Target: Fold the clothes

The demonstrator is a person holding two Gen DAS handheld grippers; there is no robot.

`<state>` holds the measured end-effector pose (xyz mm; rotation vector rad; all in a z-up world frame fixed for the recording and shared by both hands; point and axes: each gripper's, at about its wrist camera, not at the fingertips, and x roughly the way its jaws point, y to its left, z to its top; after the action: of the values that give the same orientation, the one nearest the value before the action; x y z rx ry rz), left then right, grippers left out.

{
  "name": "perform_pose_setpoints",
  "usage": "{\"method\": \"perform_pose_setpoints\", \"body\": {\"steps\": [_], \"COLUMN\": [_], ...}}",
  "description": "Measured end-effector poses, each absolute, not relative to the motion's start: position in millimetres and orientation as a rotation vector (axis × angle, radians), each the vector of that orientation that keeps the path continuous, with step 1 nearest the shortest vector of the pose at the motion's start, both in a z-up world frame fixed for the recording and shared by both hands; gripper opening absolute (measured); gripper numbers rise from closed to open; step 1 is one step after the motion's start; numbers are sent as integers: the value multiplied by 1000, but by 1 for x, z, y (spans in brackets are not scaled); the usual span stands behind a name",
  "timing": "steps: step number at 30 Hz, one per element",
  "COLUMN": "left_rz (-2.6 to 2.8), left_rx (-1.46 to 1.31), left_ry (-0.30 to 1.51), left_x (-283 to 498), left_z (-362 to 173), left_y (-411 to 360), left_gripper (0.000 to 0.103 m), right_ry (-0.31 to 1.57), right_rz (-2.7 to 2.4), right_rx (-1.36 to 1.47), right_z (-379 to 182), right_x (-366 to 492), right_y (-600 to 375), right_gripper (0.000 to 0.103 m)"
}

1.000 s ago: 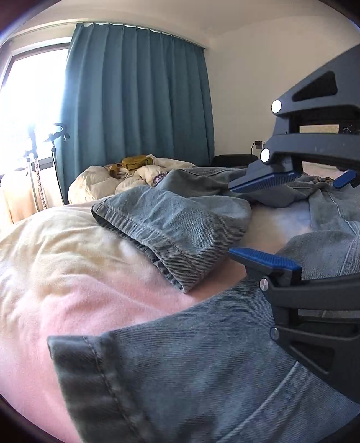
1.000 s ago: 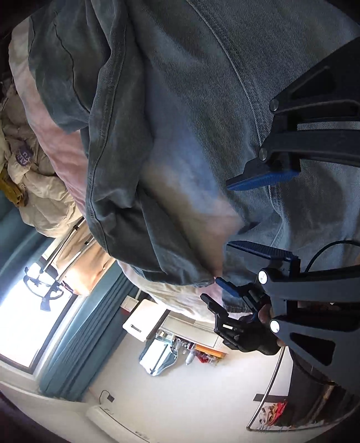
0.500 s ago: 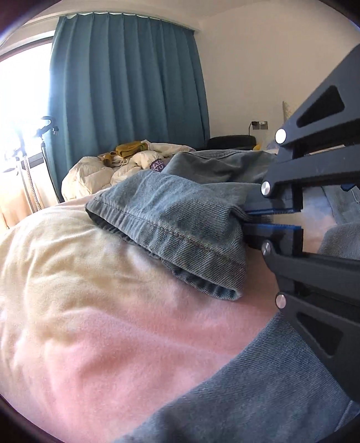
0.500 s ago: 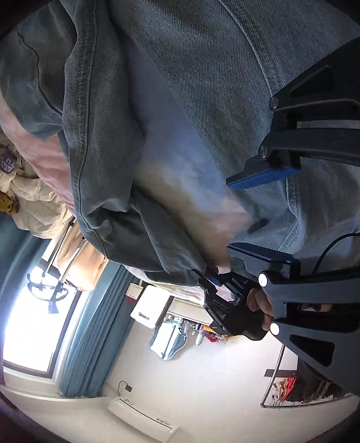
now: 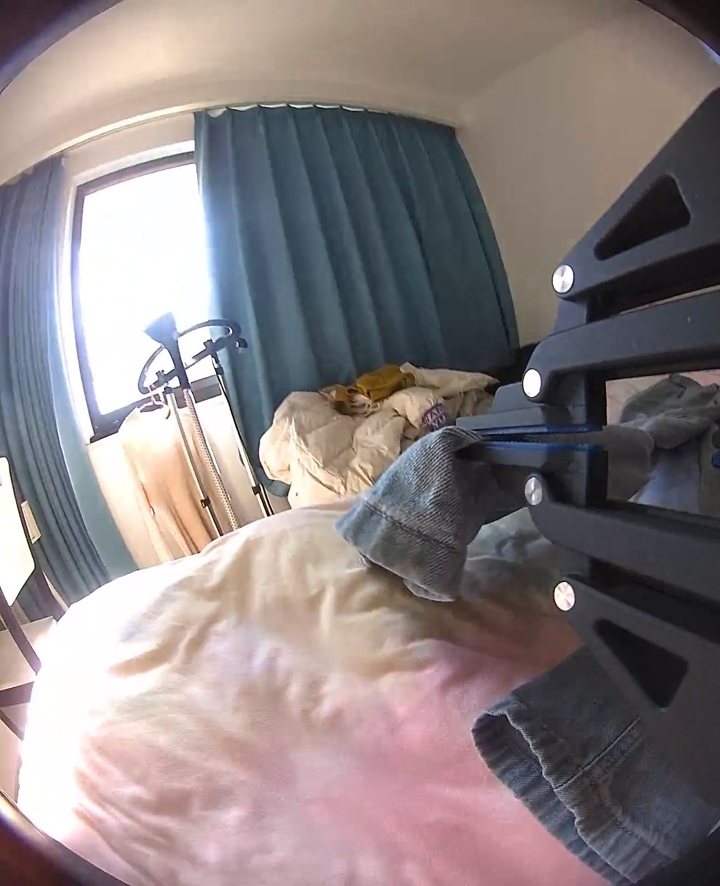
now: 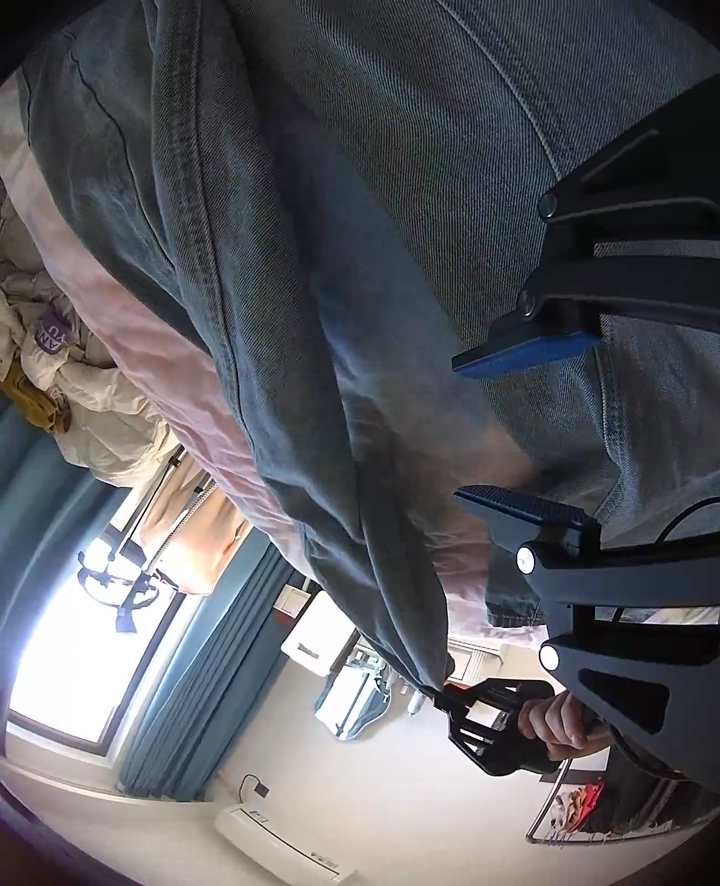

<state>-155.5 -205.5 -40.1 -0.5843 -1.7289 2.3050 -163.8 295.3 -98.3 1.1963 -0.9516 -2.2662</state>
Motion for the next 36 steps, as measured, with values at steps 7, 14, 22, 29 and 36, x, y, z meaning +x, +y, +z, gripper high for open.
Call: {"method": "perform_pose_setpoints", "body": {"steps": [7,14,22,29,36], "left_rz": [2467,2391,2656,2769,2717], "left_rx": [-742,-857,-1081,-1053,-1243], "left_ry": [-1600,-1736,-1475,-1189,-1053], "left_x": [-159,-151,-128,-112,-139], "left_z": [-48,-85,-59,-21,-43], "left_y": [-197,-206,-192,-190,-184], "left_gripper": [1,1,22,49,49], "right_ry": [-1035,-1005,-780,-557,-487], "right_rz": [-2322,-2379,-2309,-2243,-2053], "right_rx": [1166,1151,1130,1143,1244], "right_z": [-92,-87,-70,-52,-58], "right_x": [-169,-182,-212,-258,-351], "right_y": [317,330,295,241,128], "right_gripper": [41,41,41,45,56]}}
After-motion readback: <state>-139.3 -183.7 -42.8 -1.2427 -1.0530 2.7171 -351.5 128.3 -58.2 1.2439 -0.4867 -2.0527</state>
